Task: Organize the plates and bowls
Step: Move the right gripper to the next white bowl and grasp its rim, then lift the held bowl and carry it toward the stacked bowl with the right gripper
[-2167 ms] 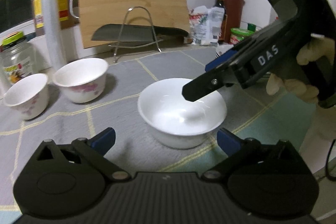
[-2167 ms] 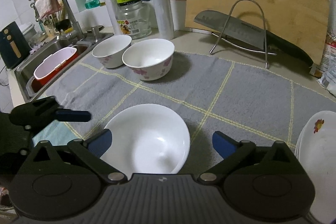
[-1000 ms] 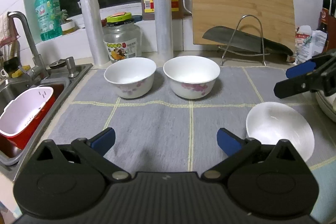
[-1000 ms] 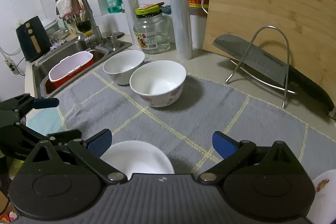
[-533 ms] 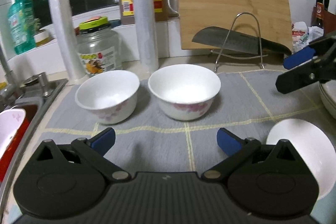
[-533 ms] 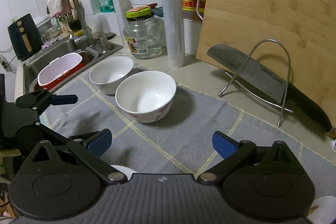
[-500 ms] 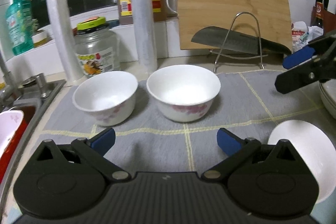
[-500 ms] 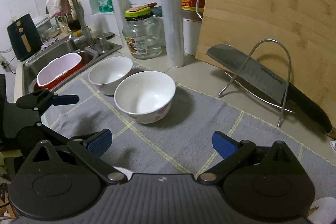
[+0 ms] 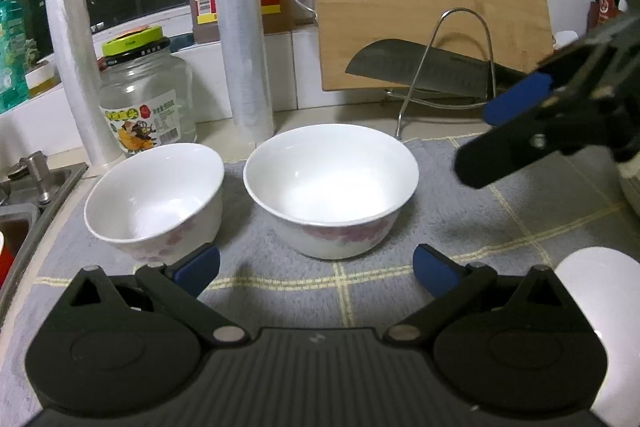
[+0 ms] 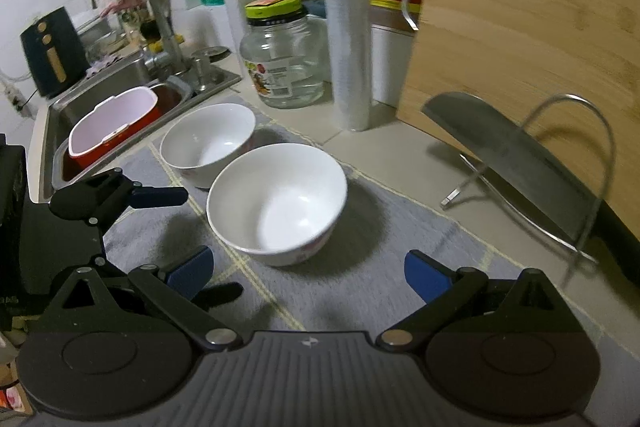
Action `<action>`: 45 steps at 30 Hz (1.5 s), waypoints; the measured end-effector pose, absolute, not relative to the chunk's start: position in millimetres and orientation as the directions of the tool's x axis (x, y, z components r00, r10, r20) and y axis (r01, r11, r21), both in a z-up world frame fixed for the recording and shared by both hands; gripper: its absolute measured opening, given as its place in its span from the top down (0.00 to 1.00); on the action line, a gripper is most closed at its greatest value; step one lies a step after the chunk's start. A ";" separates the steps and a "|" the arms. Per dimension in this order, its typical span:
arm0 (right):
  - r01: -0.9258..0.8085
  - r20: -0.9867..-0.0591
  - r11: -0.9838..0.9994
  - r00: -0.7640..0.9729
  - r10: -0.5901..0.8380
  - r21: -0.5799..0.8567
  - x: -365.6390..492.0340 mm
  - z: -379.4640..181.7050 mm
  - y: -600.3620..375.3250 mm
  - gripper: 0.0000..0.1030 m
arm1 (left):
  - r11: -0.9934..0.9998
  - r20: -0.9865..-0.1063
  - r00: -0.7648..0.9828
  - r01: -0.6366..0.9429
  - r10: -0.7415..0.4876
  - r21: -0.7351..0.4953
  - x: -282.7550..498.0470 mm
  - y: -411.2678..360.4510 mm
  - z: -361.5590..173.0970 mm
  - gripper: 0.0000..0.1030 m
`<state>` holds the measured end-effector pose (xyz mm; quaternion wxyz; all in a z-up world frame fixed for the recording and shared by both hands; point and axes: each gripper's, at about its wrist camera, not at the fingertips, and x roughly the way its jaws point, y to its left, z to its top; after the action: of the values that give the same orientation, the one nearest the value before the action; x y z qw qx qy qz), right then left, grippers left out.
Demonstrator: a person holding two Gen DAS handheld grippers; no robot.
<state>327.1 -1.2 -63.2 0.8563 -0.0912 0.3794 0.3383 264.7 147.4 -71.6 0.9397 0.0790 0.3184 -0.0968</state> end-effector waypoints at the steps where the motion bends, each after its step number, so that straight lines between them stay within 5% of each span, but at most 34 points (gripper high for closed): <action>1: -0.659 -0.713 0.746 0.477 0.514 0.098 330.3 -64.4 2.1 0.00 | 0.968 -0.614 0.778 0.234 -0.134 0.086 266.1 147.3 -72.1 0.01; 13: -0.704 -0.729 0.700 0.418 0.543 0.118 367.9 -75.8 28.9 0.03 | 0.962 -0.608 0.777 0.263 -0.163 0.078 281.1 143.8 -73.4 0.04; 33: -0.720 -0.740 0.681 0.383 0.553 0.136 395.3 -87.7 49.1 0.30 | 0.955 -0.590 0.782 0.290 -0.202 0.058 287.4 144.1 -68.1 0.14; 45: -0.714 -0.749 0.688 0.387 0.538 0.126 394.2 -87.0 52.3 0.32 | 0.953 -0.598 0.775 0.297 -0.207 0.055 286.3 143.7 -66.4 0.14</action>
<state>394.2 52.3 -87.0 0.8255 -0.1091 0.4034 0.3793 286.3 143.7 -66.4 0.9391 0.0734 0.3078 -0.1341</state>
